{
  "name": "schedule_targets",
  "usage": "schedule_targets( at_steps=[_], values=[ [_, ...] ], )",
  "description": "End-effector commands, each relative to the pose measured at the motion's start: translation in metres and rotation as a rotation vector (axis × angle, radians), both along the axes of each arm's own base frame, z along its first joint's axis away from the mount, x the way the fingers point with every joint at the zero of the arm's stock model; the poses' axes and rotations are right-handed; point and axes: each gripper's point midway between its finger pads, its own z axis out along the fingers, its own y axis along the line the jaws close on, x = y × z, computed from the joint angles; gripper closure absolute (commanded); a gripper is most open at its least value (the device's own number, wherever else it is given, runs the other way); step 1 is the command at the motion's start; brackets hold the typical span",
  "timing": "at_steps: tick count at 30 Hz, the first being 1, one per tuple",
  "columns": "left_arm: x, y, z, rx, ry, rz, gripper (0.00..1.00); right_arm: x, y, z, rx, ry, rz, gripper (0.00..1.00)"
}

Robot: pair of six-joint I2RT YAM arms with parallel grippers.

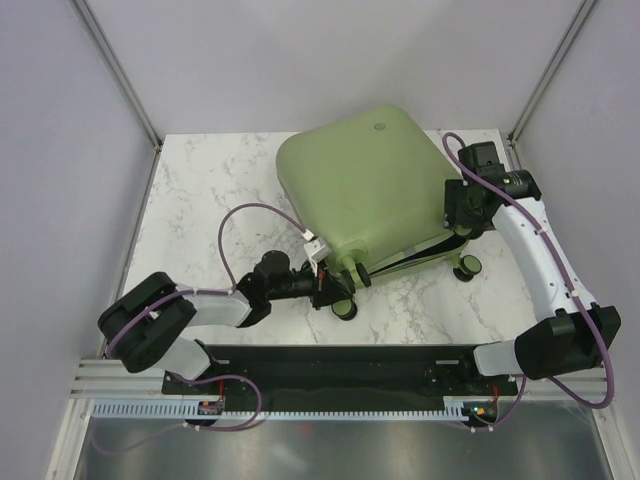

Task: Pack the luggage
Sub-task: Zip the luggage at the center of the board.

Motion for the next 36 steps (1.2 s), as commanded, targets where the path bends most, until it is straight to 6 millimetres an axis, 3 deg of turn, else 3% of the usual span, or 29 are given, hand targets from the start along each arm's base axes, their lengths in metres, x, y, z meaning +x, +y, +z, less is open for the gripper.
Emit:
schedule_targets(
  at_steps=[1, 4, 14, 22, 26, 28, 30, 31, 36],
  values=[
    [-0.036, -0.025, 0.044, -0.191, 0.024, -0.126, 0.98, 0.016, 0.038, 0.020, 0.163, -0.138, 0.017, 1.00],
    [-0.028, -0.024, 0.048, -0.230, 0.029, -0.068, 0.98, 0.010, 0.041, 0.011, 0.172, -0.120, 0.007, 1.00],
    [0.001, -0.004, 0.019, -0.170, 0.073, 0.128, 0.98, -0.014, 0.060, -0.011, 0.219, -0.087, -0.016, 1.00],
    [0.030, 0.031, 0.015, -0.108, 0.034, 0.258, 0.98, -0.039, 0.082, -0.026, 0.283, -0.040, -0.044, 1.00],
    [0.047, 0.058, 0.011, -0.082, 0.015, 0.357, 0.98, -0.048, 0.104, -0.028, 0.320, -0.037, -0.047, 1.00],
    [0.049, 0.070, 0.002, -0.046, 0.006, 0.392, 0.98, -0.049, 0.113, -0.027, 0.342, -0.040, -0.071, 1.00],
    [0.055, 0.077, 0.014, -0.082, -0.041, 0.438, 0.98, -0.048, 0.125, -0.027, 0.348, -0.047, -0.065, 1.00],
    [0.052, 0.082, 0.010, -0.088, -0.041, 0.451, 0.98, -0.047, 0.133, -0.024, 0.361, -0.052, -0.060, 1.00],
    [0.043, 0.086, 0.026, -0.180, -0.071, 0.450, 0.98, -0.034, 0.147, -0.022, 0.358, -0.044, -0.042, 1.00]
  ],
)
